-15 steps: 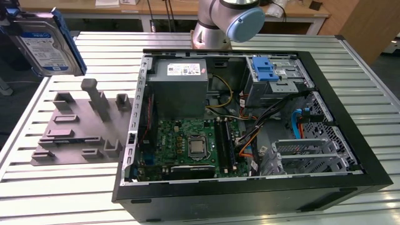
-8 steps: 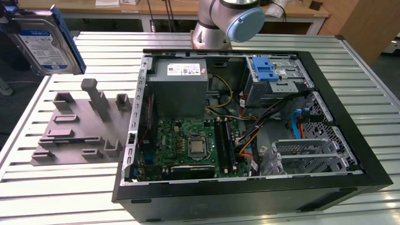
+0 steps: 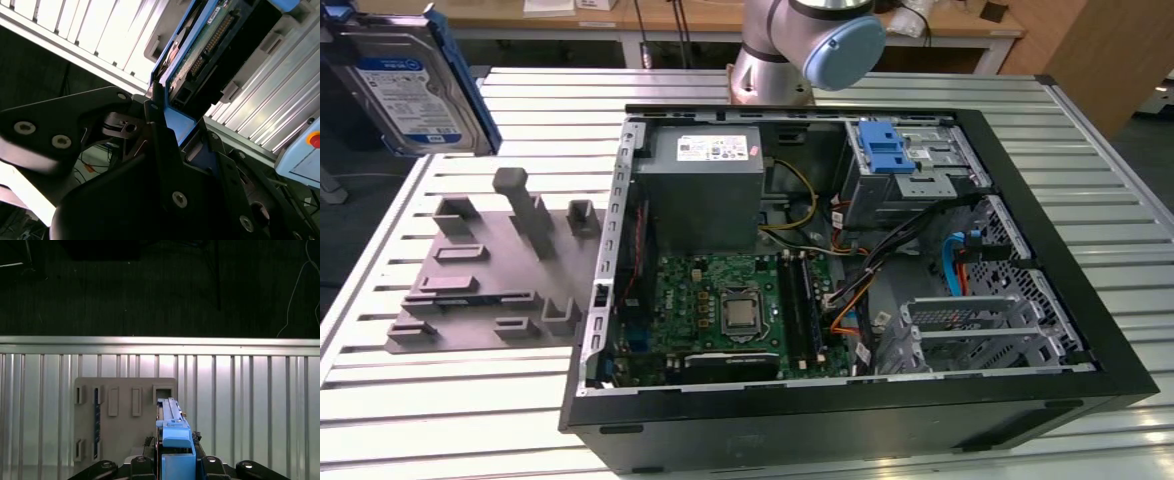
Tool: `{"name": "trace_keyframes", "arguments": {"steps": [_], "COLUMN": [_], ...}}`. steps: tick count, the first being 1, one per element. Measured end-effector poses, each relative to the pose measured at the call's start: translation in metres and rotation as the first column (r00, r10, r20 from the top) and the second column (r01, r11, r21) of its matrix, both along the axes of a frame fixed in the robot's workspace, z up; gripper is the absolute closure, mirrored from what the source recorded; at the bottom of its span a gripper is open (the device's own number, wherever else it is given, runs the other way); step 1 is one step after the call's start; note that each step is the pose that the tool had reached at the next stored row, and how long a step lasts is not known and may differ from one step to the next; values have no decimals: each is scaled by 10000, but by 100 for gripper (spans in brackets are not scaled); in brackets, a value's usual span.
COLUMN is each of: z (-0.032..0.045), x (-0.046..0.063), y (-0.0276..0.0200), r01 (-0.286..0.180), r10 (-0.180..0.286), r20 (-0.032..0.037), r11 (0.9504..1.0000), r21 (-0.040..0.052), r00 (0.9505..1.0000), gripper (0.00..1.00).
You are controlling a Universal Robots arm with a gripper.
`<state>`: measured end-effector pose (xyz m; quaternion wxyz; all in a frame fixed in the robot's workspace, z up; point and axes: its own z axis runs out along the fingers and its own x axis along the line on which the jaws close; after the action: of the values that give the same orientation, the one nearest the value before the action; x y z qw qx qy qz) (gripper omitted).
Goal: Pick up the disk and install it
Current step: 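Pick up the disk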
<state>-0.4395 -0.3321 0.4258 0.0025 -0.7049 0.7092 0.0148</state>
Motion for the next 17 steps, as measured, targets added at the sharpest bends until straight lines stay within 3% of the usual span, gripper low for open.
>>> {"name": "trace_keyframes", "arguments": {"steps": [17], "z": [131], "x": [0], "y": [0], "r01": [1], "r10": [-1], "r20": [0], "r11": [10000], "r21": [1], "r00": [10000], "gripper": [64]}}
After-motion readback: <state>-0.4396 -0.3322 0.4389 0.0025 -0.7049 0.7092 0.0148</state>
